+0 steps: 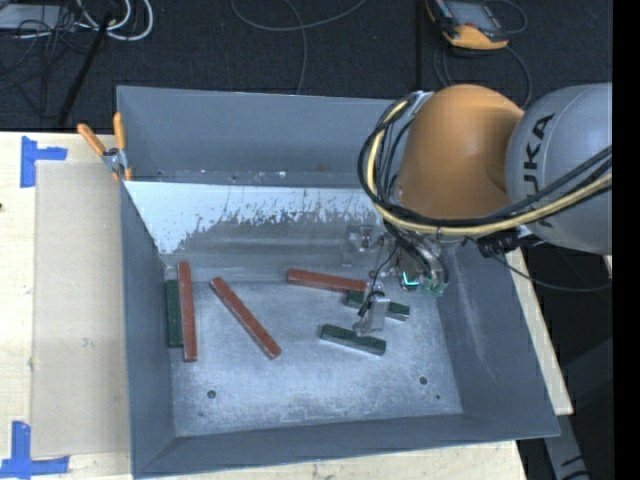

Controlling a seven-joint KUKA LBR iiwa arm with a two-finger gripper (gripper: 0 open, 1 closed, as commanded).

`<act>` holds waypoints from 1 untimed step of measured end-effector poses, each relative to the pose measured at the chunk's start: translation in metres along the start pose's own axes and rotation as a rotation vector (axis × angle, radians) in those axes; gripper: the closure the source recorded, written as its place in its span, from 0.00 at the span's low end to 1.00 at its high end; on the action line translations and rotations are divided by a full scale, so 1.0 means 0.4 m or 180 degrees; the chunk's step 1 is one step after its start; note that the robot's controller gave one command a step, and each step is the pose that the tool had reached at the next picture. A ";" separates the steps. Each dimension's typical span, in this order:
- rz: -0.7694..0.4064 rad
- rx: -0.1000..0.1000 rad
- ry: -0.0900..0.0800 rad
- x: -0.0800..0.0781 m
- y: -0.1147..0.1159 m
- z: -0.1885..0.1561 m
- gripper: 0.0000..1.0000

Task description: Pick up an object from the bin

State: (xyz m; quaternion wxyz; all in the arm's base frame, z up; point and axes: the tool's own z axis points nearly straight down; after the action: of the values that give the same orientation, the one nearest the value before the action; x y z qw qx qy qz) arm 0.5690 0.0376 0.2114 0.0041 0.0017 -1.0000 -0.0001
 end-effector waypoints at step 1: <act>-0.0442 0.0000 0.0004 0.068 -0.114 0.367 0.00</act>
Offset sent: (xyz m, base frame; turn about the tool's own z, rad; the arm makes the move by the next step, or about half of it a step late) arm -0.0252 -0.0453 -0.1414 -0.1403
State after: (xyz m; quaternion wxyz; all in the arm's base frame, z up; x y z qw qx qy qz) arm 0.5409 -0.0082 0.0649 0.0047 0.0711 -0.9975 -0.0004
